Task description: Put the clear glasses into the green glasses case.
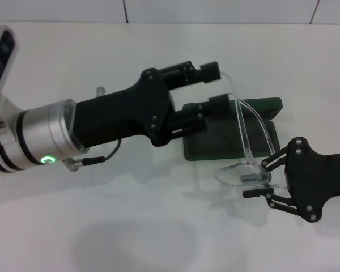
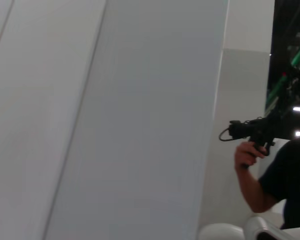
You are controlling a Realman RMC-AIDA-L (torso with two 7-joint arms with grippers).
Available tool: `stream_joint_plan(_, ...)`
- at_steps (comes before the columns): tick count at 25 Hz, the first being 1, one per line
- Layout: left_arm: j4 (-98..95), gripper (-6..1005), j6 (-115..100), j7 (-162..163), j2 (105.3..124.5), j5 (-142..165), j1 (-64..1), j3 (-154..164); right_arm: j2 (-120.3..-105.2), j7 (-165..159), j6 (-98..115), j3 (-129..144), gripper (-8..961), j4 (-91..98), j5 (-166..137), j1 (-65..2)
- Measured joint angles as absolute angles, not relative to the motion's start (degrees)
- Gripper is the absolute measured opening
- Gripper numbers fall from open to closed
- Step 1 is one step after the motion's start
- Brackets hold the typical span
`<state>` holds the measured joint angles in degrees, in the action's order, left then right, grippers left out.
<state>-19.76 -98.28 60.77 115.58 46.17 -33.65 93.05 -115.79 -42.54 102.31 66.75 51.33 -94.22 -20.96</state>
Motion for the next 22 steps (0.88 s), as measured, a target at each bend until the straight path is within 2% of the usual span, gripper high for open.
stream_joint_plan(11,-19.6,603,-95.7,67.4,116.01,51.3,-36.5,92.9,-115.98,-41.2,102.2,69.7,126,51.7,-93.6,-20.8)
stream_joint_plan(22,-19.8,603,-90.1,80.3,114.81,56.5,-40.6,92.8,-116.01,-41.0,102.2,69.8,125,52.6,-93.4,-21.2)
